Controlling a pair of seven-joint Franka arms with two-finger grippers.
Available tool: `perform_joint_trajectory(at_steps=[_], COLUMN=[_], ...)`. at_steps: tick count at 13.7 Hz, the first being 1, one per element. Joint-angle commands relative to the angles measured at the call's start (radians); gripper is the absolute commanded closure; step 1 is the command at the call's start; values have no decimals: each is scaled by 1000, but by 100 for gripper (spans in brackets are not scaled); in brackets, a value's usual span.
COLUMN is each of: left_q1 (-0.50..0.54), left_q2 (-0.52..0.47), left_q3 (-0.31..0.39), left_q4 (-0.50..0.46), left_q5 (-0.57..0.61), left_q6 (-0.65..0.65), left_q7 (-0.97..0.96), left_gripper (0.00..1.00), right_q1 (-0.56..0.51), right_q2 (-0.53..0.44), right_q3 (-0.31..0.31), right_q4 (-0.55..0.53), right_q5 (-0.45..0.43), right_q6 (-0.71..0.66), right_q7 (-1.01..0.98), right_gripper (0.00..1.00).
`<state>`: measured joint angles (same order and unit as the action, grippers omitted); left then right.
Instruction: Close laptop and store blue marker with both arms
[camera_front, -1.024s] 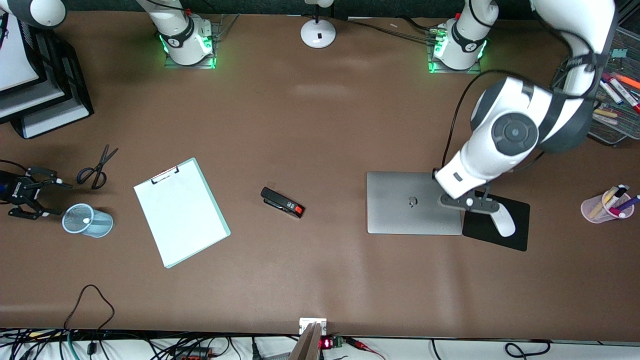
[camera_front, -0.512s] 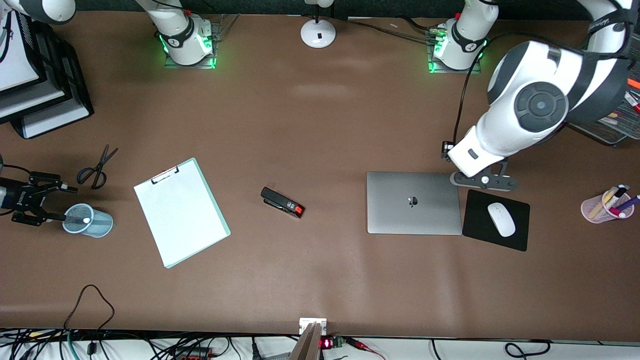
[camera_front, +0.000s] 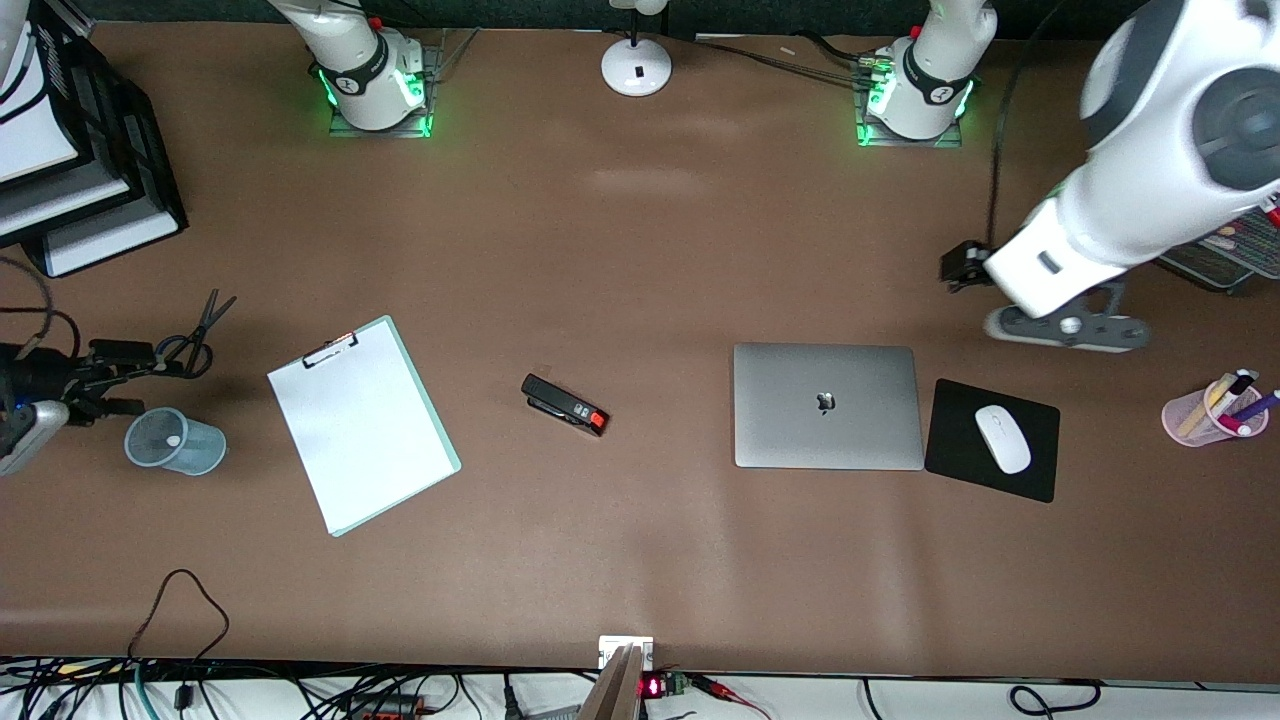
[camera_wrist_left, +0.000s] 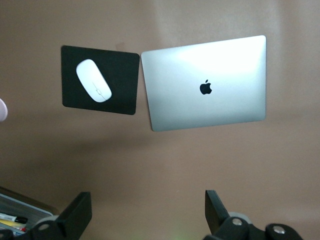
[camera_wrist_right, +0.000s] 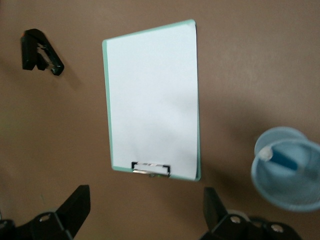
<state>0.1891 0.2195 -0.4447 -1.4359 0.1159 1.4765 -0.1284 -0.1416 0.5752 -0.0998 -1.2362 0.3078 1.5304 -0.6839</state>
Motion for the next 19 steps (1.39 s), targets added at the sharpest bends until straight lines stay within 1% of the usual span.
perform_joint_trajectory(at_steps=[1, 2, 4, 5, 6, 7, 8, 9, 10, 12, 14, 15, 16, 17, 18, 19], left_q1=[15, -2, -68, -103, -112, -112, -118, -140, -163, -183, -183, -183, -189, -210, -211, -215], left_q2=[-55, -95, -158, -188, -227, -270, -307, -324, -322, -321, -312, -296, -292, -278, -235, -221], left_q3=[59, 119, 245, 297, 332, 348, 363, 383, 411, 432, 432, 425, 425, 434, 452, 458], left_q4=[0, -29, -92, -122, -167, -226, -280, -308, -310, -307, -299, -290, -265, -233, -198, -186], left_q5=[-53, -85, -104, -104, -110, -123, -127, -128, -131, -131, -130, -130, -130, -127, -128, -127], left_q6=[-21, -16, -5, 2, 28, 69, 111, 148, 165, 174, 165, 163, 157, 115, 91, 93], left_q7=[70, 91, 150, 150, 151, 151, 139, 135, 135, 135, 133, 132, 127, 125, 125, 124], left_gripper=[0, 0, 0, 0, 0, 0, 0, 0, 0, 0, 0, 0, 0, 0, 0, 0], right_q1=[117, 144, 198, 220, 243, 263, 283, 287, 290, 287, 281, 277, 272, 267, 257, 234], right_q2=[-86, -113, -165, -191, -230, -270, -326, -378, -437, -553, -650, -676, -669, -634, -588, -554], right_q3=[-6, -6, -6, -6, -6, -5, -6, -5, -5, -5, -5, -5, -9, -12, -15, -24], right_q4=[-17, -17, -19, -25, -38, -66, -119, -170, -230, -366, -472, -494, -462, -403, -338, -291], right_q5=[-137, -165, -214, -237, -252, -256, -257, -272, -291, -315, -326, -326, -328, -335, -338, -320], right_q6=[-38, -55, -107, -127, -162, -197, -205, -197, -170, -61, 14, 43, 56, 59, 57, 56], right_q7=[234, 295, 439, 510, 580, 618, 648, 671, 676, 678, 711, 733, 727, 719, 710, 713], right_gripper=[0, 0, 0, 0, 0, 0, 0, 0, 0, 0, 0, 0, 0, 0, 0, 0])
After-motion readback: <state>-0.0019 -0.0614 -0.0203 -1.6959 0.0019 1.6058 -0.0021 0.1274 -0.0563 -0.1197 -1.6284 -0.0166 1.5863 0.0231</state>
